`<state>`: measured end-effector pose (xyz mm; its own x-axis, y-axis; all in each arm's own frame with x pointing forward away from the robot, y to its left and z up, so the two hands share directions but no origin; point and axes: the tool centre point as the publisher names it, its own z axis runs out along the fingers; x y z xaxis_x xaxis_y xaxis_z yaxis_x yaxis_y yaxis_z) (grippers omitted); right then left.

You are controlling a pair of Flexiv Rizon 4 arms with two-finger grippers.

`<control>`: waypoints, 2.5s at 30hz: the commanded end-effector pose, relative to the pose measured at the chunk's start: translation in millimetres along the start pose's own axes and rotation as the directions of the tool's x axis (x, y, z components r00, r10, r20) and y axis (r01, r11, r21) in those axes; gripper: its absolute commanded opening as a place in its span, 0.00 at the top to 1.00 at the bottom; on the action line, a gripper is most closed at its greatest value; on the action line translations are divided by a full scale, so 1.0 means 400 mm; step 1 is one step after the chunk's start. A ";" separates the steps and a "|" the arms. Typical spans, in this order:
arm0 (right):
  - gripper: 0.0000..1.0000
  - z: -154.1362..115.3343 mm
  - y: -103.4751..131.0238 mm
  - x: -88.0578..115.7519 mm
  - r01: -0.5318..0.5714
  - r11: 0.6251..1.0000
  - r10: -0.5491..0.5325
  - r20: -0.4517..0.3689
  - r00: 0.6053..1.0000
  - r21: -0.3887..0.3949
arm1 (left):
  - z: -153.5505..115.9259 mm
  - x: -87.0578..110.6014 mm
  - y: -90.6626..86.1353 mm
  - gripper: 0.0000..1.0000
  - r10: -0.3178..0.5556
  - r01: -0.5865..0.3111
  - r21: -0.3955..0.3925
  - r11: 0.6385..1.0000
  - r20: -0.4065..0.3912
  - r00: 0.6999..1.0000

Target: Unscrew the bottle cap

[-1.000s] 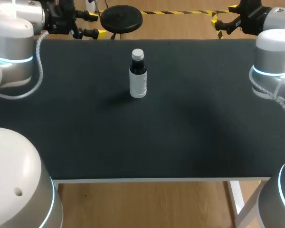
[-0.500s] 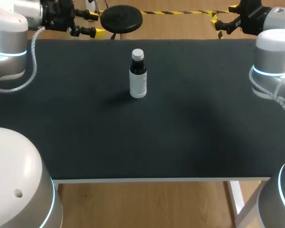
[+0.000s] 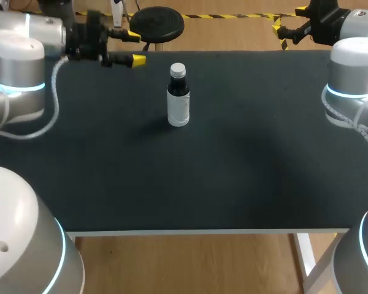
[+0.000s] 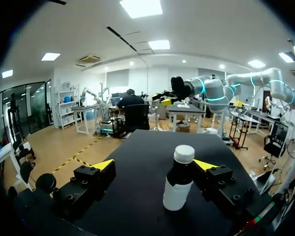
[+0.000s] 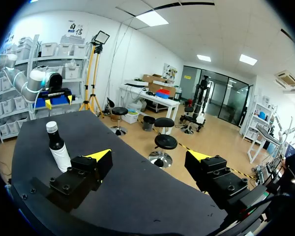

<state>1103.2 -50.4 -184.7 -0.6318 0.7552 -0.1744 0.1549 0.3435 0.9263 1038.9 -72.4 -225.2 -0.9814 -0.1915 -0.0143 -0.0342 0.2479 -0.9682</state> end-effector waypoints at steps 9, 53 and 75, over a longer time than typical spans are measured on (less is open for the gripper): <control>0.00 0.001 0.000 -0.001 0.000 1.000 0.000 -0.001 1.000 0.000 | 0.061 0.041 0.050 0.00 0.018 -0.015 0.054 0.998 -0.057 0.998; 0.00 0.001 0.000 -0.001 0.000 1.000 0.000 -0.001 1.000 0.000 | 0.202 0.125 0.092 0.00 0.026 -0.015 0.058 0.998 -0.191 0.981; 0.00 0.001 0.000 -0.001 0.000 1.000 0.000 -0.001 1.000 0.000 | 0.239 0.146 0.092 0.00 0.039 -0.026 0.059 0.998 -0.223 0.974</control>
<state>1103.2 -50.5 -184.7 -0.6317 0.7553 -0.1744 0.1549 0.3435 0.9263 995.7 -164.9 -282.1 -0.9996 0.0297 0.0039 0.0022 0.2019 -0.9794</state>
